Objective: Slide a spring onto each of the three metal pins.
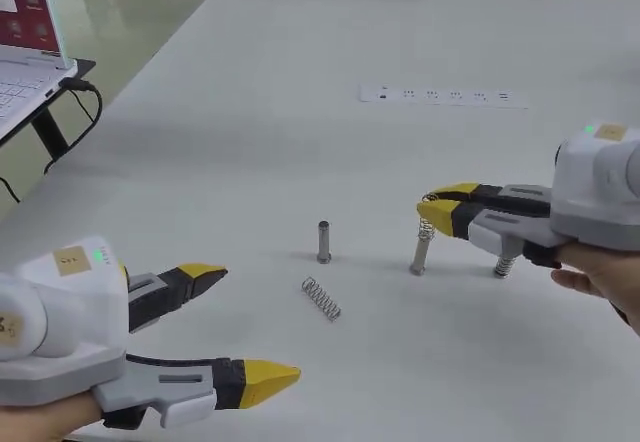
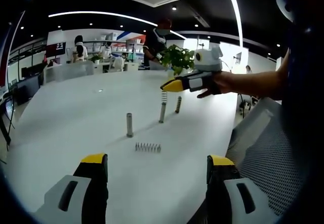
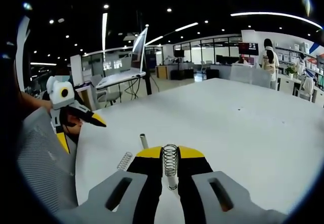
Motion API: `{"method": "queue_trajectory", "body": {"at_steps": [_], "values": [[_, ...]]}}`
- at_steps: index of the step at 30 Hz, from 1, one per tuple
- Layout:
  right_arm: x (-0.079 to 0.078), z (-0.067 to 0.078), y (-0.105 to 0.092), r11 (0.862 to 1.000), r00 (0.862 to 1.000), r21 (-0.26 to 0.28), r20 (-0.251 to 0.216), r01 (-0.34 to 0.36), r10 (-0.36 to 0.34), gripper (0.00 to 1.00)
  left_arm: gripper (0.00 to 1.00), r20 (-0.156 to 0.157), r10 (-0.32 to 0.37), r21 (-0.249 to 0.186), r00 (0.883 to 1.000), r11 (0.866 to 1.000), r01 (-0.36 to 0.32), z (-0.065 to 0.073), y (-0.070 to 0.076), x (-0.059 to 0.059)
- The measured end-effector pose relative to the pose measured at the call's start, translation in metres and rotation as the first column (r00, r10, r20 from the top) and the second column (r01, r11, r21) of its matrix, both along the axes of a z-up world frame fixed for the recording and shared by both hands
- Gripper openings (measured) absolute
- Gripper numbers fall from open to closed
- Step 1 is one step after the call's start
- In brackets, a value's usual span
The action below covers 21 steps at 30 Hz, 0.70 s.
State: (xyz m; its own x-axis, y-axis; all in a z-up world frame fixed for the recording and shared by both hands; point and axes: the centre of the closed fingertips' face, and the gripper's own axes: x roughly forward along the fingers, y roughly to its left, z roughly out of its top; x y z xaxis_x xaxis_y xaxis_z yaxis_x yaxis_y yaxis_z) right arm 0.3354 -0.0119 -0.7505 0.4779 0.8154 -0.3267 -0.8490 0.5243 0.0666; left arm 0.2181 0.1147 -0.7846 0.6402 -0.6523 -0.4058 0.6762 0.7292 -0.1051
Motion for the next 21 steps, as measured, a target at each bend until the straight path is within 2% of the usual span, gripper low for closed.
{"method": "queue_trajectory", "body": {"at_steps": [9, 17, 21], "values": [[0.0, -0.009, -0.002, 1.0, 1.0, 0.008, -0.023, 0.004, -0.004, 0.08, 0.76, -0.001, -0.002, -0.001, 1.0, 1.0, 0.002, -0.001, 0.0, 0.0], [-0.001, -0.02, 0.001, 1.0, 1.0, -0.013, -0.023, -0.014, 0.014, 0.08, 0.76, 0.0, -0.002, -0.002, 1.0, 1.0, 0.002, -0.001, 0.0, 0.0], [0.0, -0.019, 0.002, 1.0, 1.0, 0.003, -0.026, -0.011, 0.011, 0.08, 0.76, 0.0, -0.002, -0.004, 1.0, 1.0, 0.002, 0.0, 0.0, 0.0]]}}
